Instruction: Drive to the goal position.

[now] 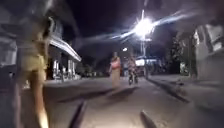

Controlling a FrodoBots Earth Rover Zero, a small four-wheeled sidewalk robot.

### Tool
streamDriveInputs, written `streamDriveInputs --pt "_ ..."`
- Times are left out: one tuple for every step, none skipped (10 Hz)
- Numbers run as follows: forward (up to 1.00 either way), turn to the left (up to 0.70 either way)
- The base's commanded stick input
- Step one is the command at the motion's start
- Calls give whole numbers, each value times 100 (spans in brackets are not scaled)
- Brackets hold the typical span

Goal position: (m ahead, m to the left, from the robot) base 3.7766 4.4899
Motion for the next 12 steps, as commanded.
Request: streamDriveInputs --pt "0 0" --pt "0 0" --pt "0 0" --pt "0 0" --pt "0 0" --pt "0 0" --pt "0 0" --pt "0 0" --pt "82 2" --pt "100 3" --pt "100 3" --pt "100 3"
